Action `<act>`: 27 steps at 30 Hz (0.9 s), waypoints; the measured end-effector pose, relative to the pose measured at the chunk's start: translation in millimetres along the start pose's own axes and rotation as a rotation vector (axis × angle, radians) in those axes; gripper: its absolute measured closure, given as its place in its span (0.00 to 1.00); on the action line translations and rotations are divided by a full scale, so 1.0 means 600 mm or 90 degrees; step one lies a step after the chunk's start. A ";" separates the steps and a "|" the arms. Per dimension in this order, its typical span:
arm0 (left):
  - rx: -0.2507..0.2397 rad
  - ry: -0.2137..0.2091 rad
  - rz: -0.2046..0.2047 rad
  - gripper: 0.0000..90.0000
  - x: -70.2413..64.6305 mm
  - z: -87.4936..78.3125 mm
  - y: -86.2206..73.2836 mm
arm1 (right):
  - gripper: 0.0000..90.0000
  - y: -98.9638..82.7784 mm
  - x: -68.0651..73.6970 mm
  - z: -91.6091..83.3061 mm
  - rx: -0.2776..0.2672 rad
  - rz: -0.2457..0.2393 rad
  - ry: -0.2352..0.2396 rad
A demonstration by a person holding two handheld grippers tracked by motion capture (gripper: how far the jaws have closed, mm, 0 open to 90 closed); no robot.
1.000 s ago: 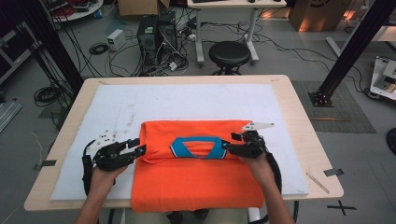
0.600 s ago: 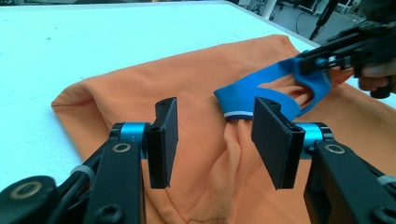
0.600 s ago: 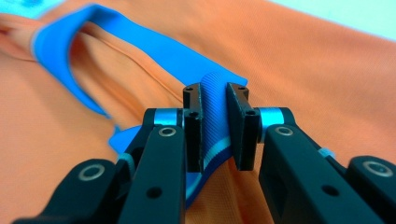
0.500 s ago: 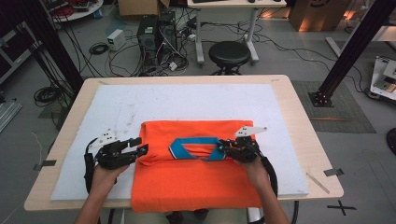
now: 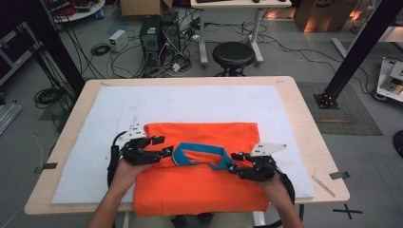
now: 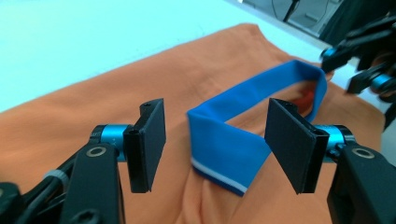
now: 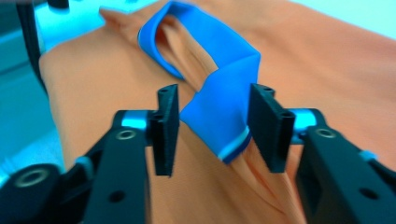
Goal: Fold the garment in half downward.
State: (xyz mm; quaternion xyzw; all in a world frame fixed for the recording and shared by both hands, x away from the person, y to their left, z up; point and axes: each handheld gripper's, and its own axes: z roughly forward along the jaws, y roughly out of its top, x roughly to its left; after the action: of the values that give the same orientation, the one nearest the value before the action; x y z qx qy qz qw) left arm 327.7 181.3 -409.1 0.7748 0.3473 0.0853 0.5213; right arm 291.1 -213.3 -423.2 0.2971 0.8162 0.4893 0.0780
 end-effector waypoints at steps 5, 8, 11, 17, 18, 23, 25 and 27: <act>0.063 0.001 -0.011 0.40 0.000 0.047 0.002 | 0.48 -0.009 -0.013 -0.035 -0.027 0.031 -0.053; 0.113 0.018 -0.023 0.54 -0.001 0.066 0.003 | 0.48 -0.018 -0.022 -0.049 -0.036 0.048 -0.073; 0.129 0.032 -0.006 0.78 -0.007 0.071 0.003 | 0.48 -0.024 -0.026 -0.059 -0.040 0.054 -0.083; 0.085 0.028 0.011 0.97 -0.015 0.045 -0.004 | 0.49 -0.029 -0.030 -0.069 -0.040 0.067 -0.099; 0.077 0.026 0.009 0.97 -0.018 0.042 -0.006 | 0.49 -0.029 -0.031 -0.069 -0.040 0.067 -0.103; 0.041 -0.010 0.038 0.98 -0.036 0.021 -0.017 | 0.49 -0.020 -0.030 -0.056 -0.035 0.086 -0.143; 0.030 -0.023 0.049 0.98 -0.044 0.010 -0.024 | 0.50 -0.015 -0.031 -0.051 -0.030 0.092 -0.165; 0.023 -0.035 0.059 0.98 -0.050 -0.001 -0.031 | 0.54 -0.010 -0.031 -0.045 -0.026 0.093 -0.177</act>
State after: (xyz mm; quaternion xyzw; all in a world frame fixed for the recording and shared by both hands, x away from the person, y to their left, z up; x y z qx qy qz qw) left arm 296.5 167.1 -418.0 0.8014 0.2982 0.0818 0.5120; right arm 292.4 -246.2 -417.9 0.4193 0.7637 0.4640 0.1606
